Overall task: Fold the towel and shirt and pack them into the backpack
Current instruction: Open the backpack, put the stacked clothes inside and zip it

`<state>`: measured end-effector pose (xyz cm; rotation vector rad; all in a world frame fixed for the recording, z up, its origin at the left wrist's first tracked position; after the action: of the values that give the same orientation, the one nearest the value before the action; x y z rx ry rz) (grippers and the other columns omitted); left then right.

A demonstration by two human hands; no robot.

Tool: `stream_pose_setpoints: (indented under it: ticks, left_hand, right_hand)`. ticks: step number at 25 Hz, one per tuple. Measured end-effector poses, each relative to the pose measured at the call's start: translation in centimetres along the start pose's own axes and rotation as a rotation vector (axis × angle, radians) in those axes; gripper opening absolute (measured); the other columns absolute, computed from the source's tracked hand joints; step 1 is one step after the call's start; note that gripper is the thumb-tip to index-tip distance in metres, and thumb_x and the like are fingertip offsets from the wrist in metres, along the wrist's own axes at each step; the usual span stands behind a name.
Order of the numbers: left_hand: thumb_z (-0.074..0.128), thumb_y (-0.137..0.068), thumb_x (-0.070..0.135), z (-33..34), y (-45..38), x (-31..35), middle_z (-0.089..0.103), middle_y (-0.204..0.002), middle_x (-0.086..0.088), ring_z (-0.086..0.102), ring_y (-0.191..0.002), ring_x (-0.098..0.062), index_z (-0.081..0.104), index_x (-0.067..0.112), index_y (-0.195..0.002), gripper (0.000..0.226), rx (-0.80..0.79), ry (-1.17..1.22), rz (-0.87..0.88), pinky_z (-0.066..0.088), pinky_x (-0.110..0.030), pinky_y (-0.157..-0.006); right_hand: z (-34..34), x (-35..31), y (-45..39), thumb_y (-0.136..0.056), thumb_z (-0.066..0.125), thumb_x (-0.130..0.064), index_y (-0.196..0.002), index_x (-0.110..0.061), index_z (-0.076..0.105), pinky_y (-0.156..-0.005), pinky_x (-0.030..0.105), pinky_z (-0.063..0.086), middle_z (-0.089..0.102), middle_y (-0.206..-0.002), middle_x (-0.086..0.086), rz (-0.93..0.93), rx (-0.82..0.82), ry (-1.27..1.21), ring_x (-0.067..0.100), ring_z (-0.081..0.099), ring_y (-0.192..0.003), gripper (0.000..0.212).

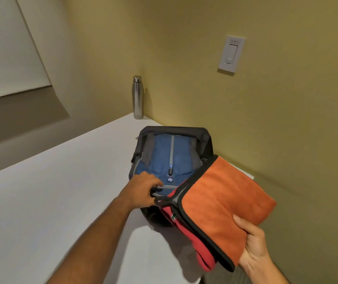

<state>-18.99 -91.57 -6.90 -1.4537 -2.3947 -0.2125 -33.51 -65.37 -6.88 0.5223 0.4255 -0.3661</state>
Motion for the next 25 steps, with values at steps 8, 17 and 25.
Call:
stream_pose_setpoints:
  ticks: [8,17,25]
  left_hand:
    - [0.057,-0.094,0.037,2.6,-1.1,3.8,0.062,-0.114,-0.002,0.058,-0.107,-0.025,0.063,0.022,-0.113,0.025,-0.149,-0.340,0.026,0.053,-0.041,-0.082]
    - [0.047,-0.100,0.038,-1.9,-3.5,4.1,0.062,-0.109,-0.005,0.060,-0.097,-0.026,0.055,0.014,-0.111,0.027,0.032,-0.264,-0.004,0.054,-0.045,-0.075]
    - [0.048,-0.097,0.036,-9.7,-7.1,4.1,0.060,-0.102,-0.004,0.057,-0.090,-0.028,0.054,0.015,-0.100,0.023,0.284,-0.047,-0.117,0.049,-0.042,-0.074]
  right_hand:
    - [-2.1,0.3,2.1,-0.070,0.057,0.000,-0.112,-0.001,0.063,-0.067,0.052,0.060,0.073,-0.099,0.018,-0.096,0.132,-0.092,0.034,0.074,-0.082,0.043]
    - [-1.4,3.1,2.3,-0.070,0.060,0.000,-0.117,-0.001,0.059,-0.067,0.056,0.059,0.074,-0.096,0.019,-0.093,0.168,-0.148,0.036,0.074,-0.080,0.046]
    - [0.9,6.2,0.0,-0.076,0.056,-0.002,-0.116,0.000,0.058,-0.063,0.056,0.059,0.073,-0.097,0.021,-0.067,0.178,-0.199,0.039,0.073,-0.080,0.040]
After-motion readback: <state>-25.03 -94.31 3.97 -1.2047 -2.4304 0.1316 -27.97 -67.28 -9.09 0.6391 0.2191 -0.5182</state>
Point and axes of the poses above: each hand's wrist, its own y-axis away from the middle knuckle, its own z-axis out of the palm, x = y × z, the point moved 4 cm from there along -y, towards the middle knuckle
